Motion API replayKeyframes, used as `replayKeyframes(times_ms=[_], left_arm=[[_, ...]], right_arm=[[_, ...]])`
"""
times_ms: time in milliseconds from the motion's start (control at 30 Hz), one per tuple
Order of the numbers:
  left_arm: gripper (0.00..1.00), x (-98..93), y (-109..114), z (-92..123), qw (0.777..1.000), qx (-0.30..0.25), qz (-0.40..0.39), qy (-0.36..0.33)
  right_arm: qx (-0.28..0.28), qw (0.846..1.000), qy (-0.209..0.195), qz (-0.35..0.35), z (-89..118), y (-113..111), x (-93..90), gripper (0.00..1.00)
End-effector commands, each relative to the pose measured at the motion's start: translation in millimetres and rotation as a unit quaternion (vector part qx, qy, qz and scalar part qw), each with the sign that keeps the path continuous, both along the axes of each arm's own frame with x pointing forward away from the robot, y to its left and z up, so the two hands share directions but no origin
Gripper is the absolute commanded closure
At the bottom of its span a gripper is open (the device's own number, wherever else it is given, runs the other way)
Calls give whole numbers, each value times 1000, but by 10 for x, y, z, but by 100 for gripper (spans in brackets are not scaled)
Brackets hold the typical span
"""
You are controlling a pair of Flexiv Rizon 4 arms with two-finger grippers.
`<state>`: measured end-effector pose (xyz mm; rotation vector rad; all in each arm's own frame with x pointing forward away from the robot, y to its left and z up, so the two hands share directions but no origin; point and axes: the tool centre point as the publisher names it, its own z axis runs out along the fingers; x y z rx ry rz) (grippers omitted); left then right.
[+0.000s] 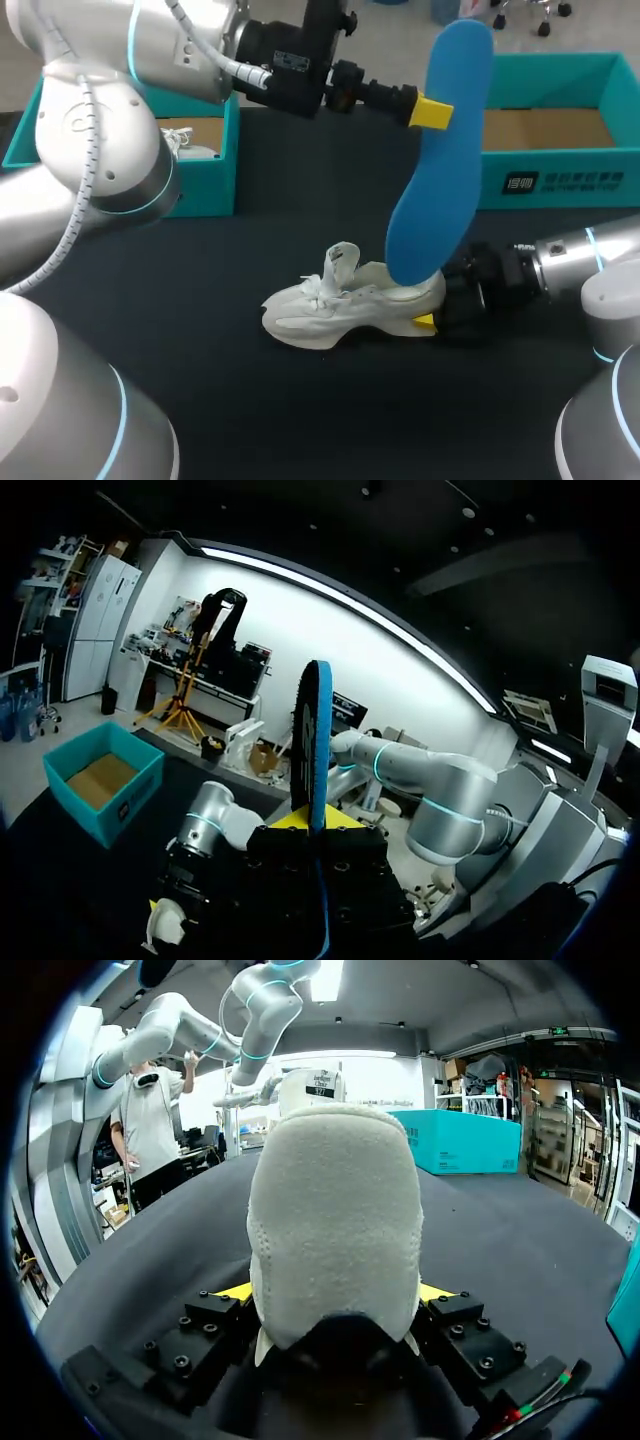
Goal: Take the shoe out of the shoebox, open the shoe tongue, remove and reinsert the insole, then place the shoe into the shoebox
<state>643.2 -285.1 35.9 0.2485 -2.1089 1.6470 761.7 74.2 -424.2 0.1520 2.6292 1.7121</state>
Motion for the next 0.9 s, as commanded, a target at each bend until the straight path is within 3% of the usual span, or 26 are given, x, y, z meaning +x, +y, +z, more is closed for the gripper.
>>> replayKeyframes(times_ms=[33, 267, 600, 900], left_arm=[[100, -83, 35, -74, 997, -52, -3, 50], [100, -256, 169, 139, 993, -96, 0, 74], [100, -386, 352, 242, 993, -77, -12, 87], [100, -268, 581, 204, 994, -70, 5, 88]], right_arm=[[0, 1000, 0, 0, -50, 23, 12, 100], [0, 1000, 0, 0, -50, 23, 12, 100], [0, 1000, 0, 0, -50, 23, 12, 100], [0, 1000, 0, 0, -50, 23, 12, 100]])
